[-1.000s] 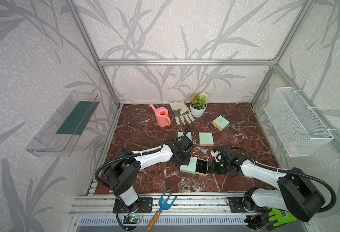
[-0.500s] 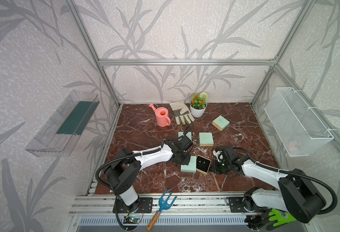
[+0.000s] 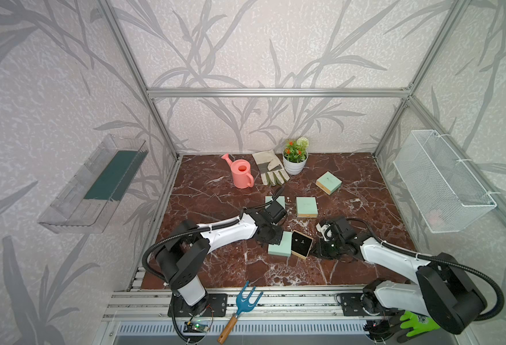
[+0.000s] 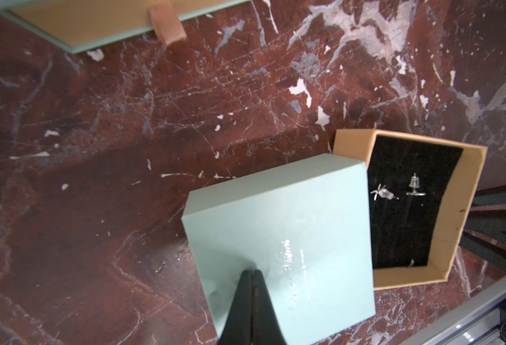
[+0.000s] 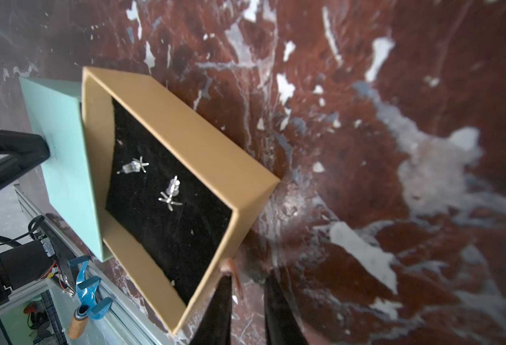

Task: Take out the earrings from the drawer-style jewelry box
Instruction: Open the drawer in the jewelry box, then pick up the earring from the drawer.

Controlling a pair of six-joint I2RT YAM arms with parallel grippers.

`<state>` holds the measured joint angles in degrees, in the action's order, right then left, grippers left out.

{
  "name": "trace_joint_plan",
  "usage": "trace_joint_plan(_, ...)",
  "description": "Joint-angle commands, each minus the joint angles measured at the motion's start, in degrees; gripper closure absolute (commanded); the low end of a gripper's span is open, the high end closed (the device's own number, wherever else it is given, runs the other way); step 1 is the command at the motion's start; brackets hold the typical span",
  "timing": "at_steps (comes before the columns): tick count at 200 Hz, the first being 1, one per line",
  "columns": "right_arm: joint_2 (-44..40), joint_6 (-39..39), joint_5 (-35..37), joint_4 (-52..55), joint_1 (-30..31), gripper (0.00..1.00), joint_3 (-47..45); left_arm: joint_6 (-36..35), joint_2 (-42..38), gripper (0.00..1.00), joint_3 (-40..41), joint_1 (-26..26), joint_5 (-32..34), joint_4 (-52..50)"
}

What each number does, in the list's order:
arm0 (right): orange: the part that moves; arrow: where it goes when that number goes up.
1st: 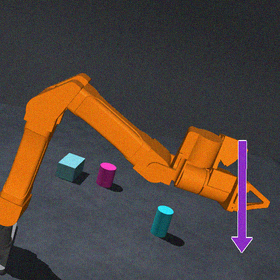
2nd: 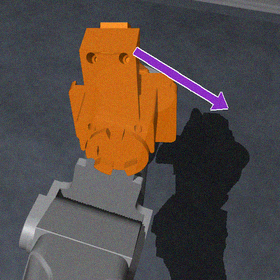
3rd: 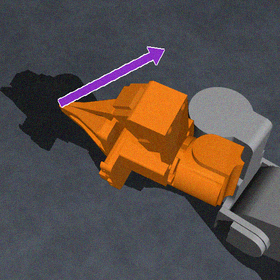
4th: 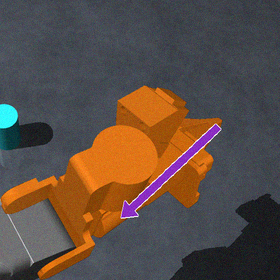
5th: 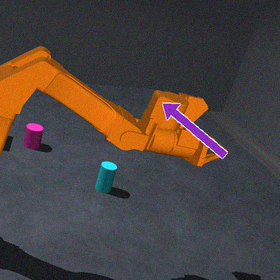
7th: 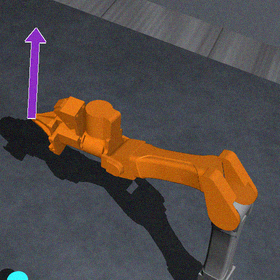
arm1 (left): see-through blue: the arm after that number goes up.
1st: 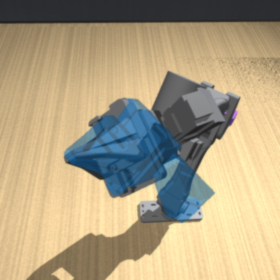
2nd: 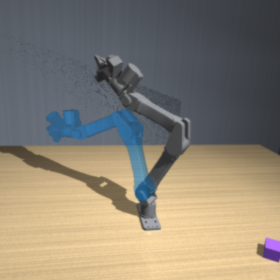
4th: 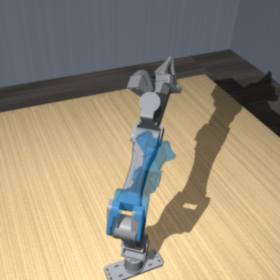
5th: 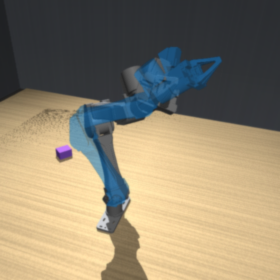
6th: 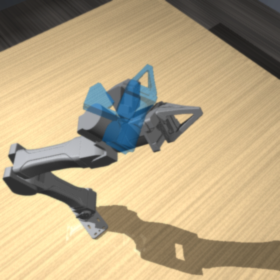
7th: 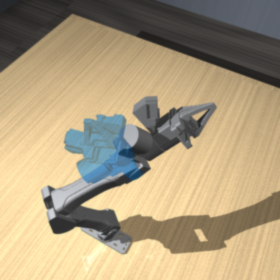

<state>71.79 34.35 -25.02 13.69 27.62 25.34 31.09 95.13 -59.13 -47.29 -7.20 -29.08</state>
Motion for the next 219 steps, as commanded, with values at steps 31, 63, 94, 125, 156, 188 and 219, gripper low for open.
trace_joint_plan(31,-6.4,-3.0,5.6,10.4,-0.3,0.72,3.5,0.1,-1.1,1.00,-0.5,2.8,-1.6,-0.2)
trace_joint_plan(63,-11.6,-4.9,9.2,15.4,-0.5,0.66,7.0,-0.1,-3.4,1.00,0.7,4.9,-6.2,2.7)
trace_joint_plan(94,-13.9,-7.1,10.8,18.9,-0.5,0.58,13.0,0.8,-6.5,1.00,2.6,8.0,-10.2,5.1)
trace_joint_plan(125,-13.0,-9.7,12.6,21.3,-0.5,0.52,18.7,2.0,-12.2,1.00,5.2,10.8,-12.0,6.7)
trace_joint_plan(156,-10.2,-11.3,12.3,21.5,-0.4,0.49,22.5,2.6,-19.5,1.00,7.0,12.8,-12.4,6.8)
trace_joint_plan(188,-7.5,-11.4,11.8,20.2,0.6,0.48,24.6,2.0,-29.0,0.97,8.1,13.9,-9.0,4.8)
trace_joint_plan(219,-4.6,-11.2,12.6,18.9,3.5,0.46,25.5,0.8,-35.8,0.71,9.4,14.1,-7.3,3.5)
